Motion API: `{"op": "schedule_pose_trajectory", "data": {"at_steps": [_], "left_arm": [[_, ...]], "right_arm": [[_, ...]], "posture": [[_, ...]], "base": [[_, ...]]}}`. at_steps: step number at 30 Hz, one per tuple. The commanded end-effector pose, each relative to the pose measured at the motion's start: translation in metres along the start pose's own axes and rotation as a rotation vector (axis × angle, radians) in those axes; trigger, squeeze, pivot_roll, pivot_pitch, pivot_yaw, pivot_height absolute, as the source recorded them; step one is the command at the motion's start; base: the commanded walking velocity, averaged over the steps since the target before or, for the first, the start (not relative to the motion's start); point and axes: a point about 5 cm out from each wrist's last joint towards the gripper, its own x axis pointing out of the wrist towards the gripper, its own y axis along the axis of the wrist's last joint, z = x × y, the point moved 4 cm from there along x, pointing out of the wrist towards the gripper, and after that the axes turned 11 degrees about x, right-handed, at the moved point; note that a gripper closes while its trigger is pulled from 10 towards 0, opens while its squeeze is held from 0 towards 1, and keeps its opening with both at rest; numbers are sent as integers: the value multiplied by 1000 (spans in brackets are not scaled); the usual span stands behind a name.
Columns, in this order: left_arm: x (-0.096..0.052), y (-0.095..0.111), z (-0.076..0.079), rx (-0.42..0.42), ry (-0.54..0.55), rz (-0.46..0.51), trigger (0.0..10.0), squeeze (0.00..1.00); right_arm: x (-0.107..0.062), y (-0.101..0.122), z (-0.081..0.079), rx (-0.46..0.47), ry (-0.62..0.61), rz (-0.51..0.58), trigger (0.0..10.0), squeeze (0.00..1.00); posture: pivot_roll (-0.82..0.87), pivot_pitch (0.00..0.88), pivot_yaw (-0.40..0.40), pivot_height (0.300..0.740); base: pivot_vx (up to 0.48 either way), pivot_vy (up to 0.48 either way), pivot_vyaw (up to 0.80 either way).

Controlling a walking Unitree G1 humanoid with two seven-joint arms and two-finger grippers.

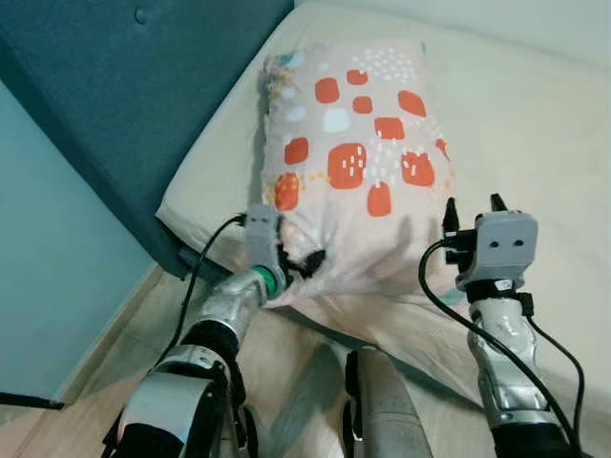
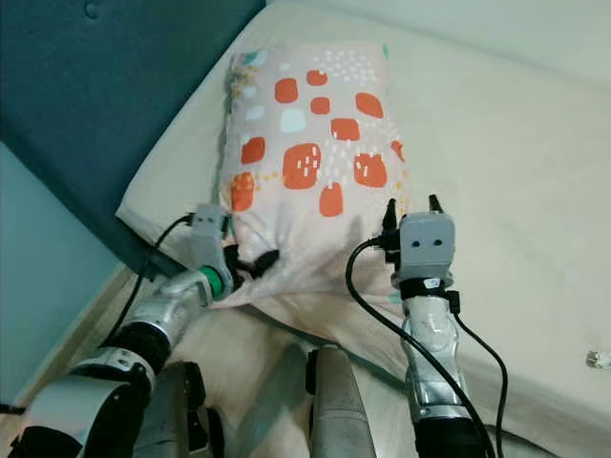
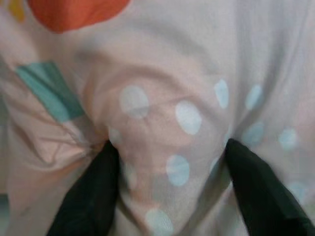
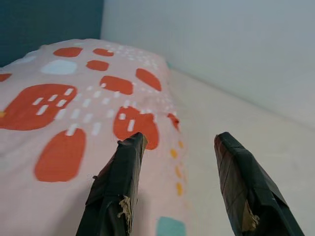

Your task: Clean up the room

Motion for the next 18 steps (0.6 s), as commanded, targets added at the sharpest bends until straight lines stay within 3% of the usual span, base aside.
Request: {"op": "schedule_pose_trajectory", "data": {"at_steps": [1,4,16,18], "left_arm": [[0,-14,8,22,-20,-54,0,0],[2,-10,6,57,14,-53,0,0],[6,5,5,66,52,-21,0,0],[7,9,4,100,66,-8,0,0]], "right_arm": [[-4,-2,2,0,-5,-19,10000,0],[-4,-2,-1,7,1,-25,10000,0],[-5,-5,-5,13,12,-43,10000,0],[-6,-5,-5,13,12,-46,10000,0]], "posture": [[-210,169,35,625],[-208,167,35,625],[-207,162,35,625],[-204,163,37,625]], "base": [[0,0,0],[0,0,0],[0,0,0],[0,0,0]]}}
